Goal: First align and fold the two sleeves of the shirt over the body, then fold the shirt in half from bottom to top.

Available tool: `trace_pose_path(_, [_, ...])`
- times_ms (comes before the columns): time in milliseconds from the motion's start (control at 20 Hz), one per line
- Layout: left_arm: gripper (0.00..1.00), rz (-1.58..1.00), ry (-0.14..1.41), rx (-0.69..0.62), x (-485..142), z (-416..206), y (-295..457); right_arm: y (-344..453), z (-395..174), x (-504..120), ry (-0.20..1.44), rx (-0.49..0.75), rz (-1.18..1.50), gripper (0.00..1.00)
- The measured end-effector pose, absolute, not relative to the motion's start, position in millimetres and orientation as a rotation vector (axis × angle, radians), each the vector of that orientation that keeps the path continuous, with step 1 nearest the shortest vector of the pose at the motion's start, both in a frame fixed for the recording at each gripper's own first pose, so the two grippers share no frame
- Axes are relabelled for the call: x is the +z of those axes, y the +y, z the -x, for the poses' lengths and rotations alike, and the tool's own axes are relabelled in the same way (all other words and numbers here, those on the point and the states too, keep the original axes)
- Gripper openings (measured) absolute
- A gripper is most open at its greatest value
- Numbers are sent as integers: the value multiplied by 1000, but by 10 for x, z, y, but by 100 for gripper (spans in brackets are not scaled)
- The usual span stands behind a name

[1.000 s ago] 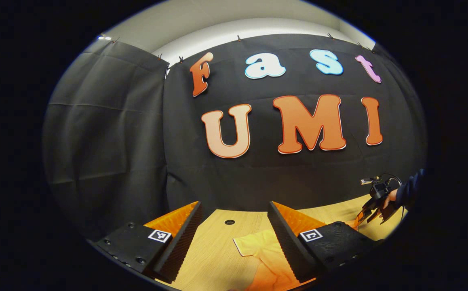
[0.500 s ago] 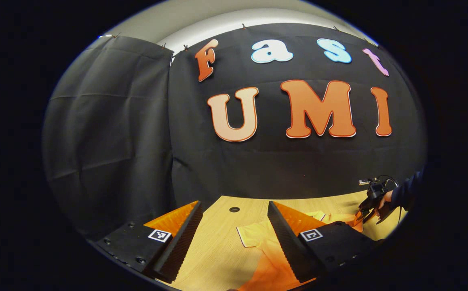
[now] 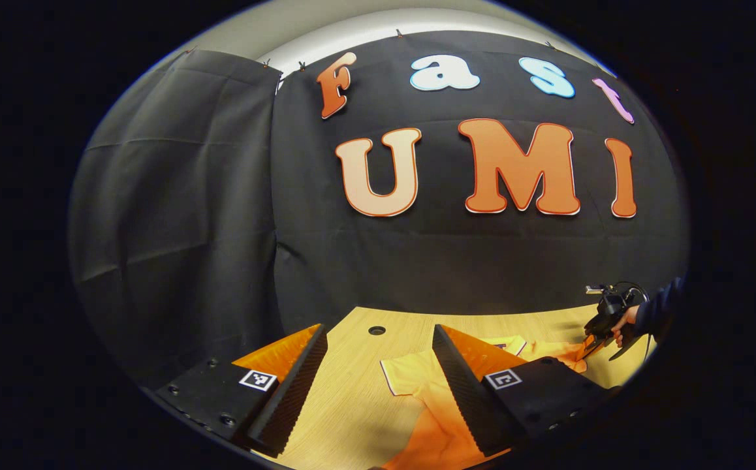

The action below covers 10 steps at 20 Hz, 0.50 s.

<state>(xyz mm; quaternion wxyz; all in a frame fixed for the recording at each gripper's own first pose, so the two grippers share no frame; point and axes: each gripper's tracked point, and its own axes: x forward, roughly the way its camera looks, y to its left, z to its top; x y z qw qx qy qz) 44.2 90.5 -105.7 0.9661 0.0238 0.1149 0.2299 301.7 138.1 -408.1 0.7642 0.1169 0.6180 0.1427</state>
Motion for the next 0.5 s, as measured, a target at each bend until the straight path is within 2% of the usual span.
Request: trace_pose_path(500, [100, -20, 217, 476, -1034, -301, 1093, 1880, -3036, -3411, 1201, 420, -262, 6])
